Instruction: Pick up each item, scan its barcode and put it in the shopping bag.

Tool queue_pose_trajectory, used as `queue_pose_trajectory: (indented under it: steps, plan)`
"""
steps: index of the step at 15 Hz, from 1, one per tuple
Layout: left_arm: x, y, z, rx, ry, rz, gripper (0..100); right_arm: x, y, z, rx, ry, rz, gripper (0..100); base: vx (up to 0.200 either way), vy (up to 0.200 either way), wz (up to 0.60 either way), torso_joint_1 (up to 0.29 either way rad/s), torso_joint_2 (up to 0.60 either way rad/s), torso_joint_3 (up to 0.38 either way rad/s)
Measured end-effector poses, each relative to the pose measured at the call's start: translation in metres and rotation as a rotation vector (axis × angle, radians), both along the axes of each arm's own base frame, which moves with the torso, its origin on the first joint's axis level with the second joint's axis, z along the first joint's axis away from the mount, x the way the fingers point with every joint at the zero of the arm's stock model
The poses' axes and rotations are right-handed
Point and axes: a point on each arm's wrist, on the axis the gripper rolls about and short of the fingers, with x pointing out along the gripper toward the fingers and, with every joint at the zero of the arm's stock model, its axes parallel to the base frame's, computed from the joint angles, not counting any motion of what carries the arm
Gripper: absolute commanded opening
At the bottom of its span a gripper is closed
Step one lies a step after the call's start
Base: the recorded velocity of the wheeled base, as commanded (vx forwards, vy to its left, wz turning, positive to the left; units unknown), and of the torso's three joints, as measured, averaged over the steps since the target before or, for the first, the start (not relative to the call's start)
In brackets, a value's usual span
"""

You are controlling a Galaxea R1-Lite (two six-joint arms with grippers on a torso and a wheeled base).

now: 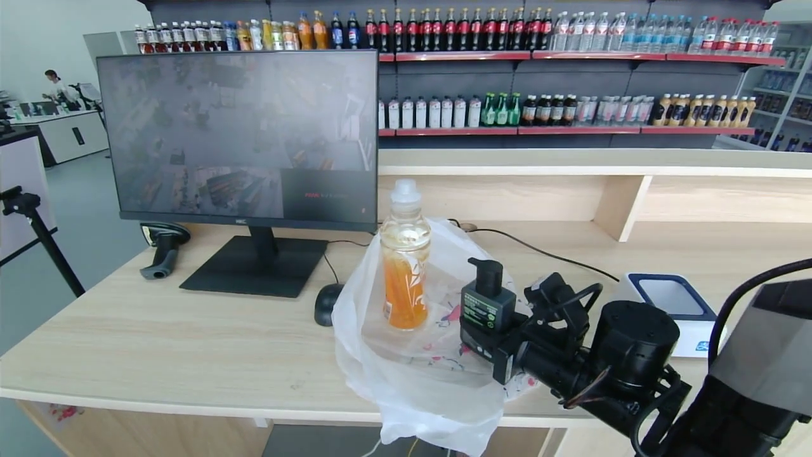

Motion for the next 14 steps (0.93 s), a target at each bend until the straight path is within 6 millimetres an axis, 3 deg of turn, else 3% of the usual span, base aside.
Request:
queue_pose_trajectory:
  steps: [6,14]
  plan:
    - [0.0,0.0,0.0,0.0,0.001,0.0,100,0.004,0.001,-0.012,-0.02,0.028,-0.004,0,0.0,0.0,0.0,0.0,0.0,0.0]
    - [0.0,0.0,0.0,0.0,0.001,0.0,100,-0.006,0.016,-0.01,-0.02,0.026,0.056,0,0.0,0.0,0.0,0.0,0.0,0.0]
